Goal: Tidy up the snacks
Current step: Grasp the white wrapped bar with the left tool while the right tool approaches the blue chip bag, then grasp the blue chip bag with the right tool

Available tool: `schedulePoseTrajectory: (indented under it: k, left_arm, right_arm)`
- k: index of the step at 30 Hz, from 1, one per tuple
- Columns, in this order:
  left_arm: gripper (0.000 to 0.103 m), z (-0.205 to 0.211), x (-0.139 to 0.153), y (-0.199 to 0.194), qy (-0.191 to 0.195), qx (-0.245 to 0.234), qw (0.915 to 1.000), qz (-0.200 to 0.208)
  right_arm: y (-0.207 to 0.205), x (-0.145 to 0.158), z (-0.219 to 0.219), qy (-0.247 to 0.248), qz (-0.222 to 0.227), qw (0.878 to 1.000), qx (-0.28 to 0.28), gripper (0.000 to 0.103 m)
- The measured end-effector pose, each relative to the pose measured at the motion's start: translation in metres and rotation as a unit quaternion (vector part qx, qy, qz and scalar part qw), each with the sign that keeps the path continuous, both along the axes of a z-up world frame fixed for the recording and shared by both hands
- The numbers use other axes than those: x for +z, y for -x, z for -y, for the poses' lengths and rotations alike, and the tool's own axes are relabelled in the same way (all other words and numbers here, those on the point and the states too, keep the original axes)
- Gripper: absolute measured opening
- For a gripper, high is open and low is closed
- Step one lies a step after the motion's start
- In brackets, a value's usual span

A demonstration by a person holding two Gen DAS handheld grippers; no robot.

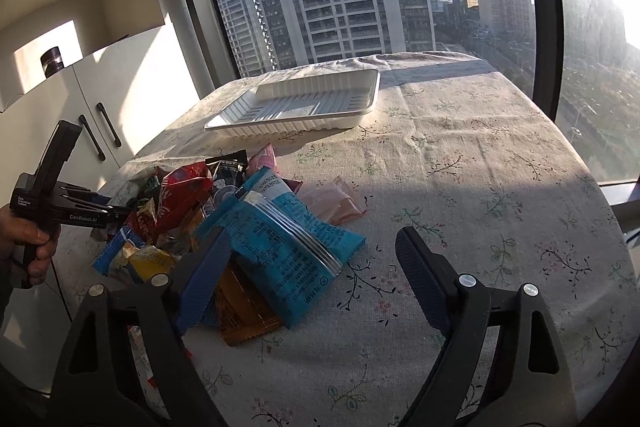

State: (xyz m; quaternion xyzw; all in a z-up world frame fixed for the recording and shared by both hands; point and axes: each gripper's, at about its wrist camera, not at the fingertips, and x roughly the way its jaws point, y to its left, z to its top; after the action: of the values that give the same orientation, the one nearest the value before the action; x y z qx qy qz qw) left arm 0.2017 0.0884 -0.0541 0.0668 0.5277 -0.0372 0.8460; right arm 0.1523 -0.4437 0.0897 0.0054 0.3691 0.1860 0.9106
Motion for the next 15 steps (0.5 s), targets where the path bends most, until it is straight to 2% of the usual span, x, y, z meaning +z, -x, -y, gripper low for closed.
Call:
schedulePoseTrajectory:
  k: [2, 6, 11, 15]
  left_arm:
    - [0.022, -0.003, 0.0, 0.001, -0.007, 0.001, 1.0, 0.004]
    - [0.021, -0.009, 0.0, 0.005, -0.006, 0.001, 0.9999, 0.01]
    - [0.02, -0.027, 0.001, 0.01, 0.031, 0.012, 0.9993, 0.02]
    - [0.02, -0.04, 0.003, 0.016, 0.067, 0.017, 0.9972, 0.029]
  right_arm:
    - [0.001, 0.001, -0.004, 0.013, 0.001, 1.0, 0.004, 0.07]
    - [0.003, 0.006, -0.012, 0.031, 0.001, 0.999, 0.036, 0.069]
    - [-0.001, 0.013, -0.029, 0.075, -0.006, 0.992, 0.1, 0.069]
    - [-0.01, 0.01, -0.048, 0.126, -0.023, 0.977, 0.168, 0.069]
